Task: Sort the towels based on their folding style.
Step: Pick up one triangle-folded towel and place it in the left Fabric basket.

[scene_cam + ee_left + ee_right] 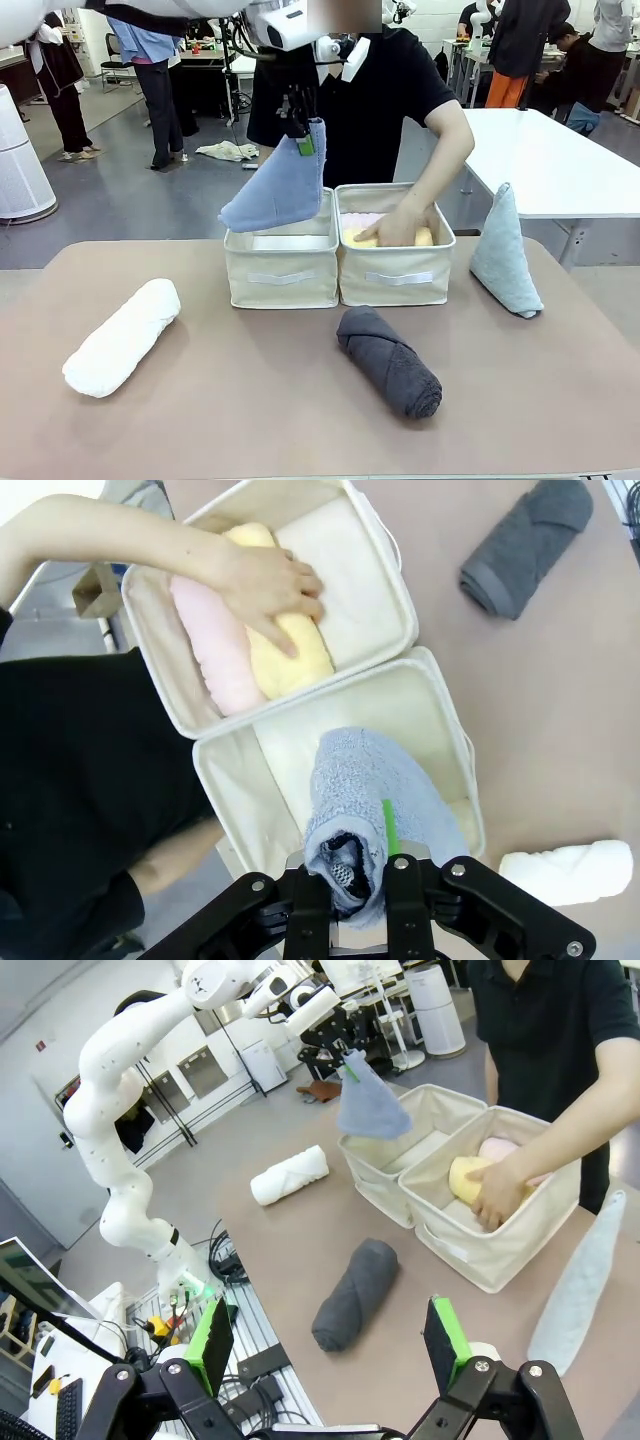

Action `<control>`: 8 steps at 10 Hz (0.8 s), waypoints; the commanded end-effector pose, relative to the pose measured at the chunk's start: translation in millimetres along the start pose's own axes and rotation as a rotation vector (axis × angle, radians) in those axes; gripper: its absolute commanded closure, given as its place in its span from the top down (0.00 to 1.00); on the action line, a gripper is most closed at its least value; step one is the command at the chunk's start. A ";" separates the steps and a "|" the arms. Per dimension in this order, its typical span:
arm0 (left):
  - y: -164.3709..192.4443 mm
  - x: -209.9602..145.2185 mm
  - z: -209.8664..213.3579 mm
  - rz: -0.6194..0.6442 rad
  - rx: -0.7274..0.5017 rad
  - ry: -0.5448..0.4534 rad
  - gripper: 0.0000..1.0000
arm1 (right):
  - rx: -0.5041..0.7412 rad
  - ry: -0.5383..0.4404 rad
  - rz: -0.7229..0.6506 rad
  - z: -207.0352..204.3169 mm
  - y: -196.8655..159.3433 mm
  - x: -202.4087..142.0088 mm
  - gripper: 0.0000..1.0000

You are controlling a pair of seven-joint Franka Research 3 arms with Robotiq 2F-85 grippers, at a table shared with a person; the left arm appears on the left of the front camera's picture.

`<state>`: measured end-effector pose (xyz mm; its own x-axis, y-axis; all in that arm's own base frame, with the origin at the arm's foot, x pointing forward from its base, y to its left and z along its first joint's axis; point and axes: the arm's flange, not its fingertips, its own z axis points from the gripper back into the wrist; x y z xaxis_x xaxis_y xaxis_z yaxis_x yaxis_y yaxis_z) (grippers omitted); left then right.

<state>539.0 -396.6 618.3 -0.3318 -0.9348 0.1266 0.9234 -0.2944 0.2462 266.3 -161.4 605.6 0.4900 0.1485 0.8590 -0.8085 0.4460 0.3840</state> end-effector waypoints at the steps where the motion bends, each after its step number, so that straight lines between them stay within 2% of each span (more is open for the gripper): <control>1: 14.4 4.0 -8.2 -0.081 -0.009 -0.048 0.16 | 0.013 0.000 0.003 1.0 -0.8 -0.3 1.00; 4: 22.2 2.6 -38.2 -0.126 -0.089 -0.089 0.16 | 0.013 0.000 0.003 1.0 -0.8 -0.3 1.00; 8: 8.6 -5.2 -56.9 -0.094 -0.176 -0.083 0.16 | 0.013 0.000 0.003 1.0 -0.8 -0.3 1.00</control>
<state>557.4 -408.0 556.9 -0.4264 -0.8862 0.1810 0.9041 -0.4116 0.1146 266.3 -161.4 605.6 0.4899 0.1486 0.8590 -0.8085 0.4459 0.3840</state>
